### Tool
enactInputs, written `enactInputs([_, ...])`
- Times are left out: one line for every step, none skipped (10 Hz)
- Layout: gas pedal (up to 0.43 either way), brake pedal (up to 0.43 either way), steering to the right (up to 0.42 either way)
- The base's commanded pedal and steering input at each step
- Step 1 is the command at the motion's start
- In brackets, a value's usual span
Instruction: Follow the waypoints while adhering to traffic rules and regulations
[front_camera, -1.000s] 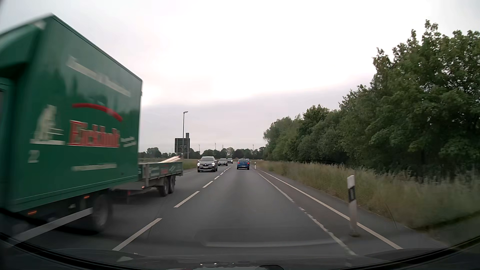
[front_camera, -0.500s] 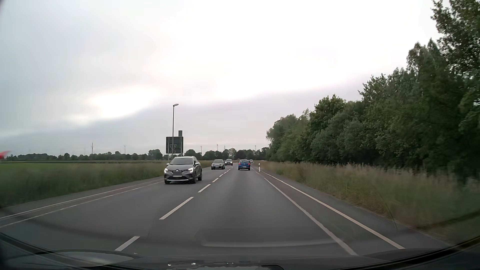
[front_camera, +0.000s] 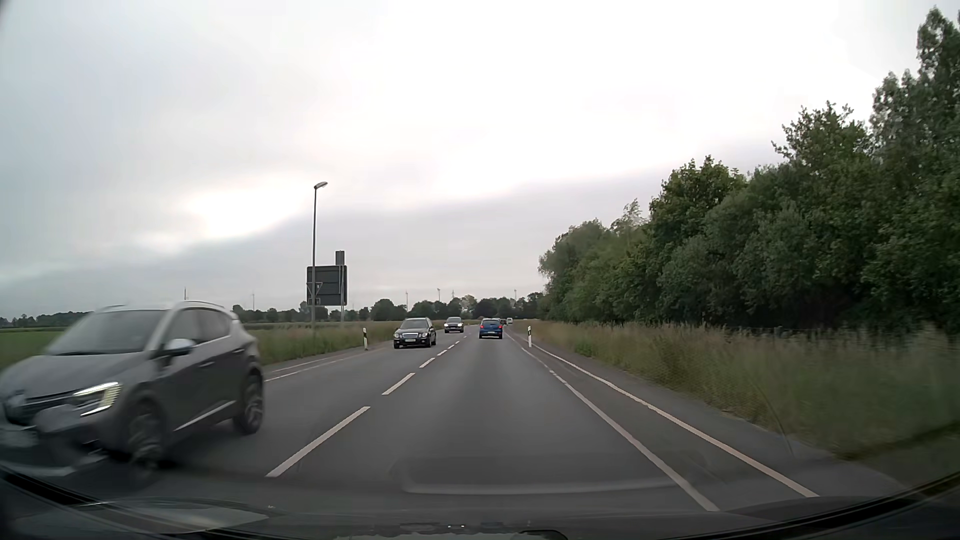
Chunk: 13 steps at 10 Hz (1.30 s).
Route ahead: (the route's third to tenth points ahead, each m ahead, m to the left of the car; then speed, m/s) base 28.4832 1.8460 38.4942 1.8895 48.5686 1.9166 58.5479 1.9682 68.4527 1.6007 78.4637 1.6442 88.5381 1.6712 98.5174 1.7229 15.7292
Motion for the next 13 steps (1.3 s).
enactInputs([0.268,0.0,-0.004])
enactInputs([0.268,0.0,-0.004])
enactInputs([0.268,0.0,-0.004])
enactInputs([0.268,0.0,-0.004])
enactInputs([0.268,0.0,-0.004])
enactInputs([0.268,0.0,-0.004])
enactInputs([0.268,0.0,-0.004])
enactInputs([0.268,0.0,-0.004])
enactInputs([0.28,0.0,-0.003])
enactInputs([0.28,0.0,-0.003])
enactInputs([0.28,0.0,-0.003])
enactInputs([0.28,0.0,-0.002])
enactInputs([0.28,0.0,-0.002])
